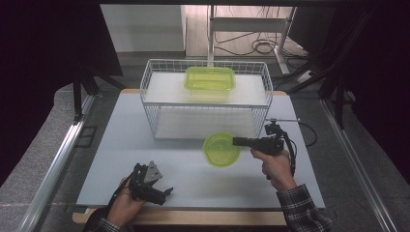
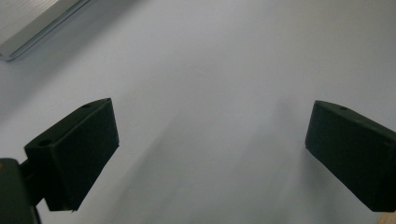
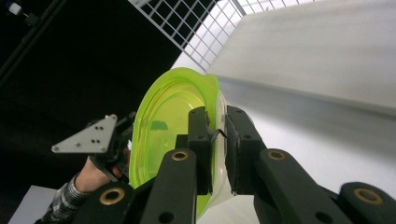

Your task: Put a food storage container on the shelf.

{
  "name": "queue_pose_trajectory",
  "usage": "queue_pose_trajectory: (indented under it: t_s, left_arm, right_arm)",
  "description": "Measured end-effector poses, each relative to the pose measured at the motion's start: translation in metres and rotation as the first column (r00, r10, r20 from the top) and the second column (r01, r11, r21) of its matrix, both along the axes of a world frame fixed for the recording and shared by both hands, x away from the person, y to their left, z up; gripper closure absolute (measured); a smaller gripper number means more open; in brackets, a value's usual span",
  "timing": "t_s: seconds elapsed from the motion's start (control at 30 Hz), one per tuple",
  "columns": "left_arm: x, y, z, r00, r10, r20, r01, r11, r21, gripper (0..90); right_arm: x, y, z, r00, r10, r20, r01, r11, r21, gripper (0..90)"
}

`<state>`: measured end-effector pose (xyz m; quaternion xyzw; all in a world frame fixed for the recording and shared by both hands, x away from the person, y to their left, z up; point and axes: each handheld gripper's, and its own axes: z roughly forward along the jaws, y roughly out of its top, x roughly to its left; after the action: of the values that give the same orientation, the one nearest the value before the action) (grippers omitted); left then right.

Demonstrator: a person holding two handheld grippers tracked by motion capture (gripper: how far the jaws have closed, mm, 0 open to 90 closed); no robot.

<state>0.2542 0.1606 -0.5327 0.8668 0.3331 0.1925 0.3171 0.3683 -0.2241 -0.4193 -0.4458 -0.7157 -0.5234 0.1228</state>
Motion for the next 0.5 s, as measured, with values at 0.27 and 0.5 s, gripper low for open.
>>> queue_pose_trajectory:
  t_s: [0.27,0.5]
  left_arm:
    - [0.0,0.0,0.0,1.0,-0.002,0.001,0.002,1.0,0.002,2.5]
    - [0.0,0.001,0.001,1.0,0.001,0.004,-0.001,1.0,-0.004,2.5]
  right_arm:
    - [0.007,0.003,0.021,0.9996,-0.005,0.027,0.004,1.0,0.025,81.2]
    - [0.014,0.005,0.04,0.9986,-0.011,0.051,0.009,0.999,0.038,81.2]
